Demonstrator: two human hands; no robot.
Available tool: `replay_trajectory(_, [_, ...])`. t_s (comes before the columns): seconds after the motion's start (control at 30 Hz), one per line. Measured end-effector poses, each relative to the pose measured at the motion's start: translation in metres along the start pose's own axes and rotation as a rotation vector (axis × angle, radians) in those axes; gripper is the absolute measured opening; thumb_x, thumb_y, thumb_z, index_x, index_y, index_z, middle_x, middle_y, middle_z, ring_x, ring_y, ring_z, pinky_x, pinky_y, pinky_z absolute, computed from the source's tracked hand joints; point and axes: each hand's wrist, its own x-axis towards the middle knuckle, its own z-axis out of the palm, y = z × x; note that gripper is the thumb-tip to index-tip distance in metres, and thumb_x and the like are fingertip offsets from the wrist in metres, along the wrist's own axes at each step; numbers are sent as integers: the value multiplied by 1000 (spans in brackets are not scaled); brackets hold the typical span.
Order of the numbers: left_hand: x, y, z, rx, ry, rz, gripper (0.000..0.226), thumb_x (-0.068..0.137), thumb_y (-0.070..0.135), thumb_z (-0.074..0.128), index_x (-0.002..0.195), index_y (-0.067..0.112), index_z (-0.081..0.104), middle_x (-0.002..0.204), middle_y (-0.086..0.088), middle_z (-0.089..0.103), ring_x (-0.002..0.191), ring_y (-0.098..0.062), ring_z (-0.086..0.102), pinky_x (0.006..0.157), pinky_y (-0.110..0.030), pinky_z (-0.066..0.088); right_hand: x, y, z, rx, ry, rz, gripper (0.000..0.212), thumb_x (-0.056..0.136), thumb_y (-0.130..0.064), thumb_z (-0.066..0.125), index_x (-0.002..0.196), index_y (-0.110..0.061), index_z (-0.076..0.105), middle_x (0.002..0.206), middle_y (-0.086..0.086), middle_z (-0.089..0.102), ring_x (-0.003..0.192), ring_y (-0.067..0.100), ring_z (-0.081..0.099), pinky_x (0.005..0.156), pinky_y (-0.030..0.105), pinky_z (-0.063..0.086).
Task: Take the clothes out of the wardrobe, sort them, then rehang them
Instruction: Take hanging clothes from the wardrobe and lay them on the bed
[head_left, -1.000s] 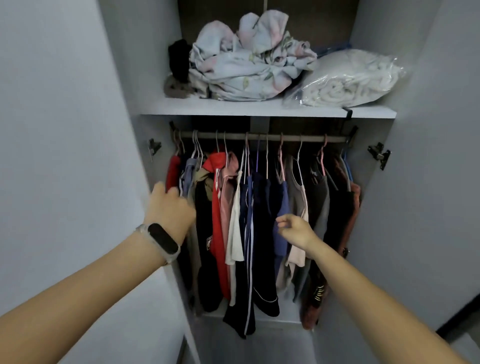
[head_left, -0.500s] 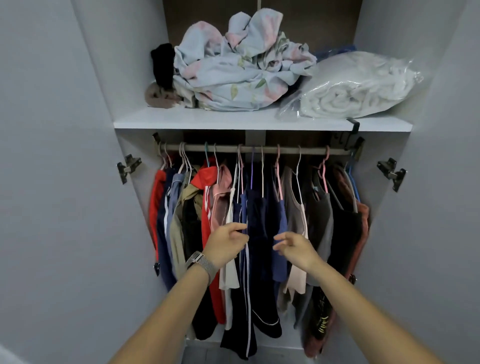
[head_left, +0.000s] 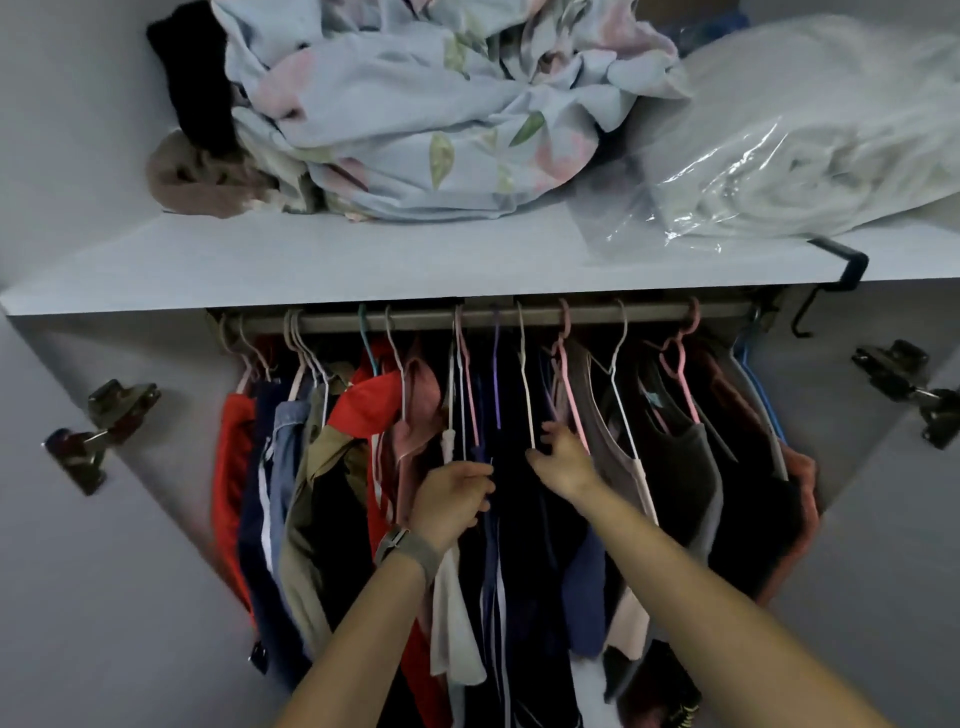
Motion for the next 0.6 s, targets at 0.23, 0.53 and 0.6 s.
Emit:
replay_trajectory(0.23, [21, -15, 11, 3, 31, 44, 24, 93, 6, 48, 116, 9, 55, 97, -1, 60, 78, -11, 59, 67, -21, 50, 29, -4, 4, 35, -15, -40, 17, 100, -26, 43, 88, -16, 50, 79, 8, 59, 79, 27, 60, 71, 32, 44])
replay_trajectory(0.53, [66, -3, 48, 426, 257, 265, 42, 85, 22, 61, 123, 6, 54, 111, -11, 67, 103, -28, 63, 84, -26, 48, 6, -42, -30, 762, 265, 42, 32, 97, -8, 48, 65, -15, 49, 39, -10, 33, 35, 2, 27, 38, 17, 23])
replay_trajectory(0.6, [80, -5, 56, 454, 210, 215, 62, 82, 21, 65, 137, 6, 40, 120, -12, 62, 109, -29, 60, 89, -31, 49, -6, -41, -30, 818, 268, 43, 31, 96, -7, 48, 65, -13, 47, 37, -11, 30, 34, 1, 24, 37, 17, 22])
